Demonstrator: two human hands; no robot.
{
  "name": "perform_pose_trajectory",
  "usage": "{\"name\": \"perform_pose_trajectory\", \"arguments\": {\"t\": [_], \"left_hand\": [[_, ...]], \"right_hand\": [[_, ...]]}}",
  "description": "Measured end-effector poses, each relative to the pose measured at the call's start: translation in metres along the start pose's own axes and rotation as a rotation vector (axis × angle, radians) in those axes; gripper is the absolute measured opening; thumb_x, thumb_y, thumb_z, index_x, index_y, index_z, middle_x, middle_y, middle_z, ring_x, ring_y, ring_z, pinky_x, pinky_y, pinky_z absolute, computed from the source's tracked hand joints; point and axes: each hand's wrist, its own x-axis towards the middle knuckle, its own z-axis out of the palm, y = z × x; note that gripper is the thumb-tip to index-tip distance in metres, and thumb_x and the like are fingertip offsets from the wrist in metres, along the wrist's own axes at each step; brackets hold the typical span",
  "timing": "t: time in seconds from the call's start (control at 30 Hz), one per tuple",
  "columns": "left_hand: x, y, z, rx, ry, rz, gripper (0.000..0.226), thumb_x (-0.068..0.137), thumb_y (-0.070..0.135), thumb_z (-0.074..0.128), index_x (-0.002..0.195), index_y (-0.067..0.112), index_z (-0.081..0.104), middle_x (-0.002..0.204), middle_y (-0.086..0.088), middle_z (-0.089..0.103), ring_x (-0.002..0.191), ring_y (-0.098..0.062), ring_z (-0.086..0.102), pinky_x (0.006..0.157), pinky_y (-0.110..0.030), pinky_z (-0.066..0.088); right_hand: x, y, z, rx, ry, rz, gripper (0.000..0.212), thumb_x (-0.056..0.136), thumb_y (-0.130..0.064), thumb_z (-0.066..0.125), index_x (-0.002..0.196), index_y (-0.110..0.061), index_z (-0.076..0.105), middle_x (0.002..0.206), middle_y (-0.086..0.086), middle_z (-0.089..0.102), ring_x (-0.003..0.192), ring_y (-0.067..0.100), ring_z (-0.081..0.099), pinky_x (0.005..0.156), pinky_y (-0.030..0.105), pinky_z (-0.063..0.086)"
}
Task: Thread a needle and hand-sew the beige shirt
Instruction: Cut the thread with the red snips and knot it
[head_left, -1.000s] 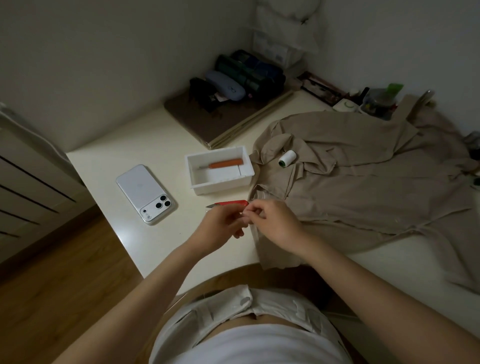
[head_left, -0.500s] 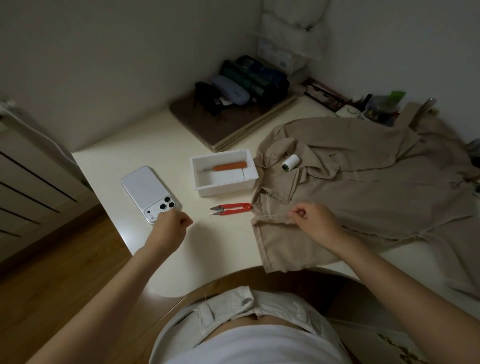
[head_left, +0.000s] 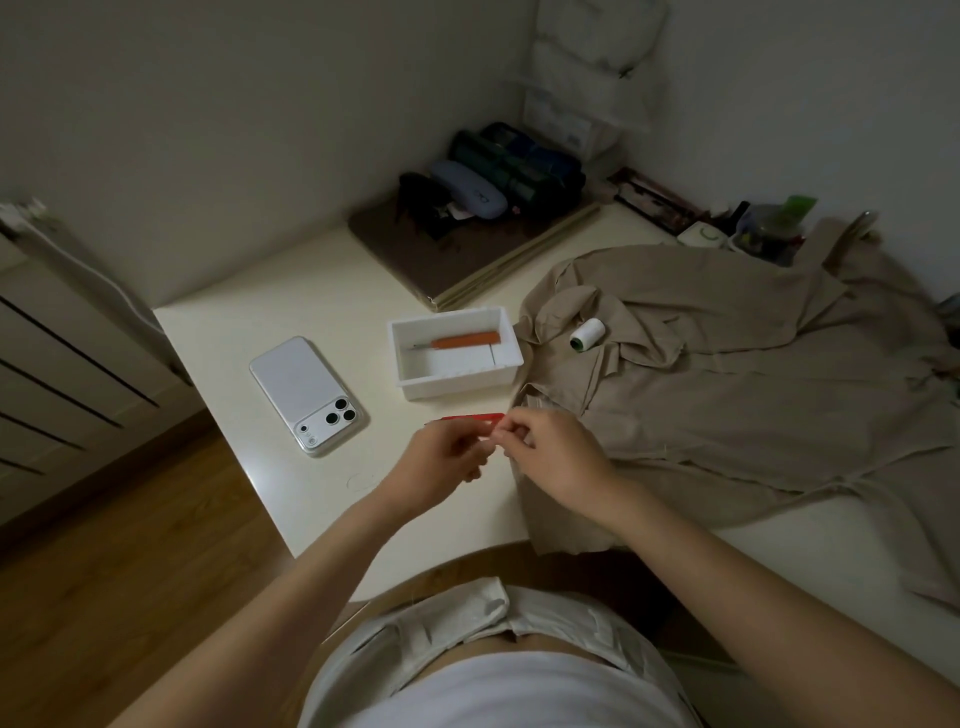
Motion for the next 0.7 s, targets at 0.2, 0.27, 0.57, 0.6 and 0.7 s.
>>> {"name": "perform_pose_trajectory", "arguments": {"t": [0.2, 0.27, 0.57, 0.6, 0.7], "left_hand": [[-0.008, -0.032, -0.02, 0.168, 0.141, -0.104, 0.02, 0.094, 0.005, 0.053, 0.086, 0.009, 0.072, 0.07, 0.007, 0.06, 0.058, -0.001, 0.054, 0.057, -0.009, 0.04], [-0.008, -0.047, -0.027, 0.313, 0.19, -0.119, 0.021, 0.093, 0.002, 0.052, 0.09, 0.006, 0.073, 0.084, -0.003, 0.064, 0.072, -0.014, 0.059, 0.062, -0.016, 0.037], [-0.009, -0.069, -0.043, 0.64, 0.059, -0.301, 0.023, 0.093, 0.007, 0.052, 0.11, 0.012, 0.067, 0.115, -0.006, 0.058, 0.11, -0.027, 0.058, 0.083, -0.029, 0.044], [-0.008, -0.057, -0.039, 0.625, 0.092, -0.208, 0.03, 0.093, 0.01, 0.055, 0.122, 0.012, 0.062, 0.124, -0.004, 0.055, 0.114, -0.025, 0.056, 0.09, -0.029, 0.042], [-0.005, -0.016, -0.02, 0.369, 0.189, 0.014, 0.044, 0.092, 0.012, 0.059, 0.134, 0.013, 0.051, 0.133, -0.002, 0.055, 0.101, -0.023, 0.062, 0.088, -0.02, 0.041]], "right_hand": [[-0.007, 0.027, -0.01, -0.048, -0.01, 0.088, 0.013, 0.094, -0.026, 0.056, 0.092, -0.016, 0.065, 0.074, -0.012, 0.059, 0.067, 0.004, 0.058, 0.064, 0.021, 0.05], [-0.008, 0.04, -0.014, -0.09, -0.015, 0.149, 0.013, 0.094, -0.026, 0.055, 0.09, -0.018, 0.064, 0.073, -0.009, 0.06, 0.069, 0.01, 0.06, 0.069, 0.028, 0.053], [-0.004, 0.049, -0.012, -0.198, -0.005, 0.179, 0.018, 0.096, -0.025, 0.052, 0.084, -0.015, 0.062, 0.073, -0.004, 0.061, 0.068, 0.01, 0.058, 0.06, 0.022, 0.046], [-0.003, 0.043, -0.01, -0.187, -0.001, 0.153, 0.018, 0.096, -0.026, 0.052, 0.084, -0.016, 0.062, 0.072, -0.005, 0.059, 0.065, 0.009, 0.057, 0.059, 0.02, 0.045], [-0.001, 0.021, -0.002, -0.107, 0.002, 0.062, 0.014, 0.096, -0.026, 0.053, 0.091, -0.018, 0.064, 0.078, -0.005, 0.062, 0.067, 0.008, 0.057, 0.063, 0.022, 0.048]]}}
